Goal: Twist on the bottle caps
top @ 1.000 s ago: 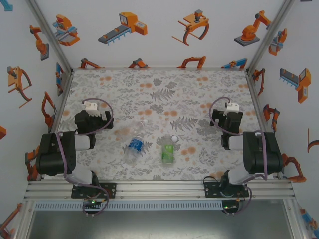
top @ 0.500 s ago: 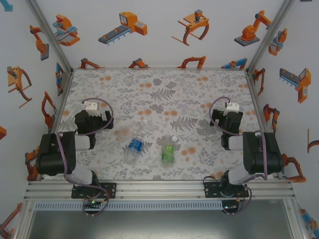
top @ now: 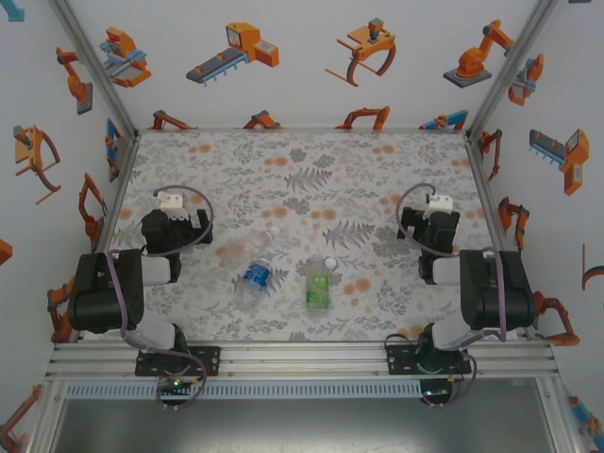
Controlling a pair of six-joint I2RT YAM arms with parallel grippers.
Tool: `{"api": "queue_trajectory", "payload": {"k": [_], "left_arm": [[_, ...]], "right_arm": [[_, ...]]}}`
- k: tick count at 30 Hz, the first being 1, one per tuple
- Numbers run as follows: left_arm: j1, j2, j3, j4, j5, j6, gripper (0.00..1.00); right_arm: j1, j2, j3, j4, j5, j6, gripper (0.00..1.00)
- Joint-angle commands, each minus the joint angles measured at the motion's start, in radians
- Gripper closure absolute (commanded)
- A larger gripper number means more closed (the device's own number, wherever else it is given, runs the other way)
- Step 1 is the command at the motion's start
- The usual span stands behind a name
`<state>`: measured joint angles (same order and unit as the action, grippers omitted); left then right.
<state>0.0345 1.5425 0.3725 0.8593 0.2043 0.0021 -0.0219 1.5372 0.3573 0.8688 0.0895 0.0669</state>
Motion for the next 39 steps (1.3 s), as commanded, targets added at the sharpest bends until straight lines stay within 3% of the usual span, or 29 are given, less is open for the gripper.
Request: {"api": "queue_trajectory", "payload": {"k": [1, 13, 18, 23, 32, 39], "left_arm": [[0.0, -0.006, 0.016, 0.013, -0.017, -0.017, 0.03], [-0.101, -0.204, 0.137, -0.363, -0.205, 0.032, 0.03], [-0.132, -0.267, 0.229, -0.551, -0.248, -0.078, 0.03], [-0.15, -0.309, 0.364, -0.87, -0.229, -0.213, 0.03], [-0.145, -0.347, 0.573, -1.247, -0.143, -0.253, 0.02], [-0.13, -0.342, 0.666, -1.393, -0.07, -0.217, 0.03]], "right_arm": [[-0.006, -0.014, 0.019, 0.007, -0.017, -0.007, 0.01], [-0.003, -0.213, 0.058, -0.227, -0.005, -0.001, 0.03], [0.014, -0.303, 0.109, -0.402, -0.029, 0.054, 0.06], [0.052, -0.367, 0.222, -0.688, -0.089, 0.182, 0.07], [0.249, -0.318, 0.51, -1.237, -0.097, 0.375, 0.18], [0.454, -0.192, 0.687, -1.491, -0.105, 0.459, 0.22]]}}
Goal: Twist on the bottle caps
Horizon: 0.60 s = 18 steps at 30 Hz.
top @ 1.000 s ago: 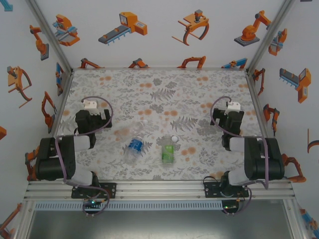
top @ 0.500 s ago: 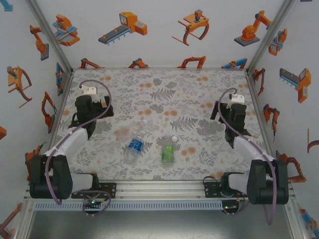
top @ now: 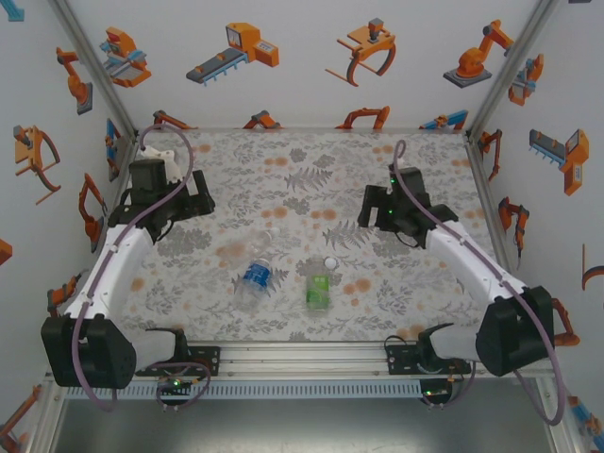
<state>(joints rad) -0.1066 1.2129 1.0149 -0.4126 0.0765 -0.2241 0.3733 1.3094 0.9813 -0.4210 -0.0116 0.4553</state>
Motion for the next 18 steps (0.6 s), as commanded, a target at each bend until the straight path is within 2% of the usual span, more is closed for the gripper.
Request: {"api": "queue_trajectory", "payload": {"k": [1, 6, 9, 13, 18], "left_arm": [[0.013, -0.018, 0.022, -0.124, 0.068, 0.013, 0.03], [0.016, -0.066, -0.015, -0.105, 0.057, 0.026, 0.03], [0.022, -0.095, -0.029, -0.112, 0.045, 0.028, 0.03], [0.022, -0.118, -0.044, -0.117, 0.028, 0.034, 0.03], [0.022, -0.124, -0.033, -0.131, 0.015, 0.047, 0.03]], "right_arm": [[0.088, 0.058, 0.087, -0.231, -0.007, 0.083, 0.21], [0.215, 0.158, 0.166, -0.318, -0.035, 0.131, 0.22], [0.287, 0.203, 0.201, -0.36, 0.01, 0.199, 0.23], [0.343, 0.257, 0.225, -0.383, 0.007, 0.291, 0.29], [0.408, 0.314, 0.26, -0.394, 0.025, 0.353, 0.3]]}}
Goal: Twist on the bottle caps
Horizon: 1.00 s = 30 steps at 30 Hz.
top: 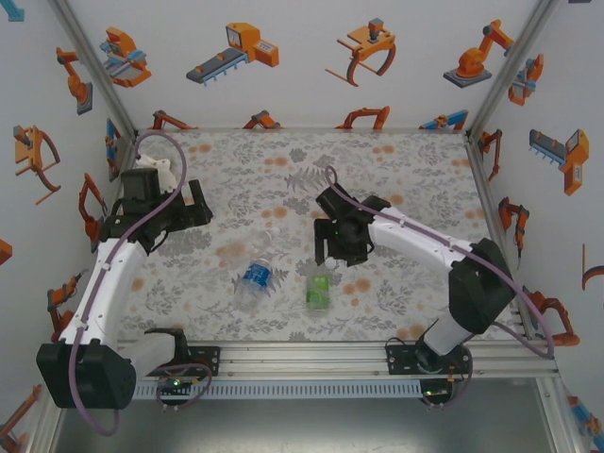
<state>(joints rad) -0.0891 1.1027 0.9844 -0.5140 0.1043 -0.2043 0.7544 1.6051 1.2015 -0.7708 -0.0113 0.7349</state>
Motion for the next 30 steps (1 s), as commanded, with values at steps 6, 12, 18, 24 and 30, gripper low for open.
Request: {"api": "queue_trajectory", "payload": {"k": [6, 12, 18, 24, 30], "left_arm": [[0.005, -0.06, -0.024, -0.009, -0.032, 0.034, 0.03], [0.005, -0.073, -0.027, -0.012, -0.017, 0.034, 0.03], [0.006, -0.074, -0.024, -0.014, -0.005, 0.035, 0.03], [0.005, -0.082, -0.03, -0.013, -0.007, 0.03, 0.03], [0.004, -0.082, -0.03, -0.005, 0.026, 0.029, 0.03]], "right_arm": [[0.073, 0.105, 0.083, -0.037, 0.007, 0.095, 0.29], [0.098, 0.184, 0.093, -0.005, -0.026, 0.101, 0.3], [0.111, 0.247, 0.083, 0.016, -0.029, 0.102, 0.32], [0.119, 0.276, 0.087, 0.018, -0.023, 0.097, 0.37], [0.12, 0.282, 0.084, 0.008, -0.01, 0.09, 0.43]]}}
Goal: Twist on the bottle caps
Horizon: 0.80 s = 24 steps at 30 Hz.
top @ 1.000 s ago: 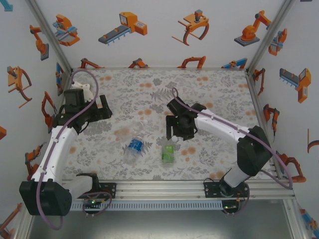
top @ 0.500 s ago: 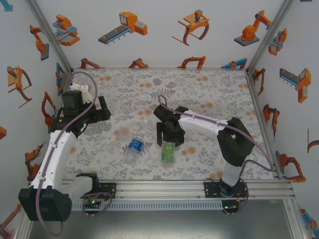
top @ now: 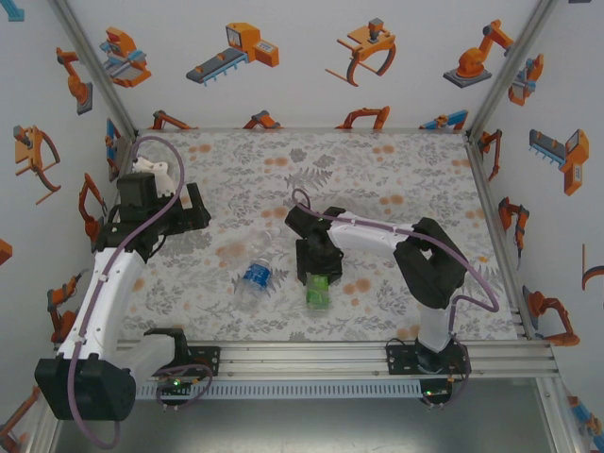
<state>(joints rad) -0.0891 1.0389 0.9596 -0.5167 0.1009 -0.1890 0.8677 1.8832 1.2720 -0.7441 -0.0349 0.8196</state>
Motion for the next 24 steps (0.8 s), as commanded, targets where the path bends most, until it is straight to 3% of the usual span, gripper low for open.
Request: {"api": "queue_trajectory", "payload": {"k": [1, 10, 19, 24], "left_arm": [[0.001, -0.02, -0.004, -0.002, 0.036, 0.014, 0.03], [-0.034, -0.032, -0.005, 0.016, 0.123, 0.016, 0.03], [-0.066, -0.061, -0.023, 0.169, 0.411, -0.046, 0.01], [-0.072, -0.121, -0.06, 0.339, 0.545, -0.11, 0.01]], "right_arm": [[0.008, 0.002, 0.012, -0.018, 0.015, 0.005, 0.45], [0.008, -0.081, 0.0, 0.001, 0.021, -0.023, 0.53], [0.007, -0.305, -0.008, 0.133, -0.007, -0.144, 0.58], [0.006, -0.441, -0.023, 0.24, -0.019, -0.232, 0.61]]}}
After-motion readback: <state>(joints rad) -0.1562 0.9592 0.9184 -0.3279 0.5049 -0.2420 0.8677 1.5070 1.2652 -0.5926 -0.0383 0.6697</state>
